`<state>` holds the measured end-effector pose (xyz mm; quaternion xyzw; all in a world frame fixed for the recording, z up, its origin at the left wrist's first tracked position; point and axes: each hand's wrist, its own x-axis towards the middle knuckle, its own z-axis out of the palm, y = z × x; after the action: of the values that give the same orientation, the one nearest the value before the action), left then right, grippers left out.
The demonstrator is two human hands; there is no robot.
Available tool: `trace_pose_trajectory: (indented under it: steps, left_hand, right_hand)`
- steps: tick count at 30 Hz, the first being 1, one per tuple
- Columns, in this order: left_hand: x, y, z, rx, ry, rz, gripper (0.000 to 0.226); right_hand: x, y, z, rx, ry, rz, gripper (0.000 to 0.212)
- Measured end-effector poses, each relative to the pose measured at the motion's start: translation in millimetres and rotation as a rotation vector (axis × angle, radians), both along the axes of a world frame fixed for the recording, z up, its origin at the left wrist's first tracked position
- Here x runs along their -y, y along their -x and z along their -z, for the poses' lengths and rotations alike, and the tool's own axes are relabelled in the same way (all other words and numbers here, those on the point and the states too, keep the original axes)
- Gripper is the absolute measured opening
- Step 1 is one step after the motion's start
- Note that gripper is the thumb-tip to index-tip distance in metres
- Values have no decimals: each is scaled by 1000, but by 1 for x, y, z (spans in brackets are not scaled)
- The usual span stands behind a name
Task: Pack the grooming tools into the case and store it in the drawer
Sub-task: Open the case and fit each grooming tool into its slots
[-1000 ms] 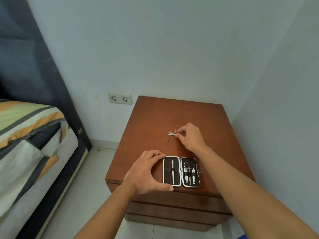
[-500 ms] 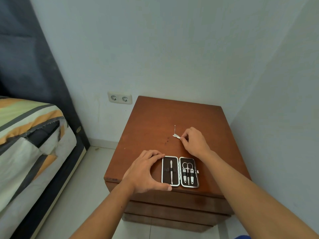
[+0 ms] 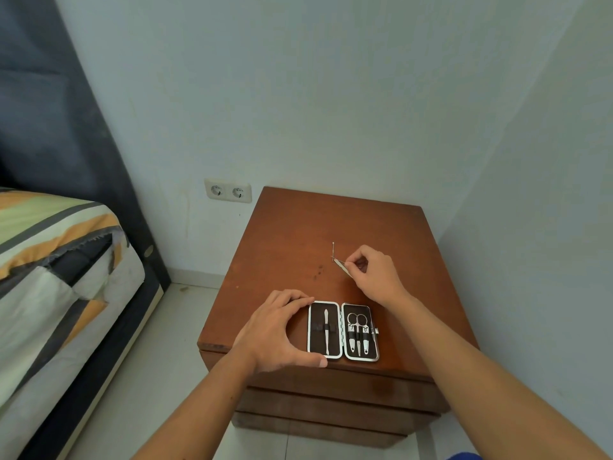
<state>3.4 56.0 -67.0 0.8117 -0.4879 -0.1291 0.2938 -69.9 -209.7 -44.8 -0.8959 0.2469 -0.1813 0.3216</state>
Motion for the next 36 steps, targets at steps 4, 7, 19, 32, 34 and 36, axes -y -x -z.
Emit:
trace_pose_trajectory:
  steps: [4,7,19,32,34,36]
  left_hand:
    - [0,0,0,0,5,4,116]
    - [0,-1,0,-5,6,4,117]
    - [0,0,0,-34,20,-11,112]
    - [0,-1,1,-27,24,-10,112]
    - [0,-1,1,-28,26,-8,111]
    - [0,0,1,-27,29,-9,112]
  right_hand:
    - [-6,0,-13,48,-147,-48,7]
    - [-5,2,-22,35,-226,-127,15]
    - [-10,11,-27,-115,-556,-278,17]
    - [-15,15,-19,-13,-783,-261,18]
    - [-15,15,-18,32,-829,-252,17]
    - [-14,15,-15,56,-845,-232,17]
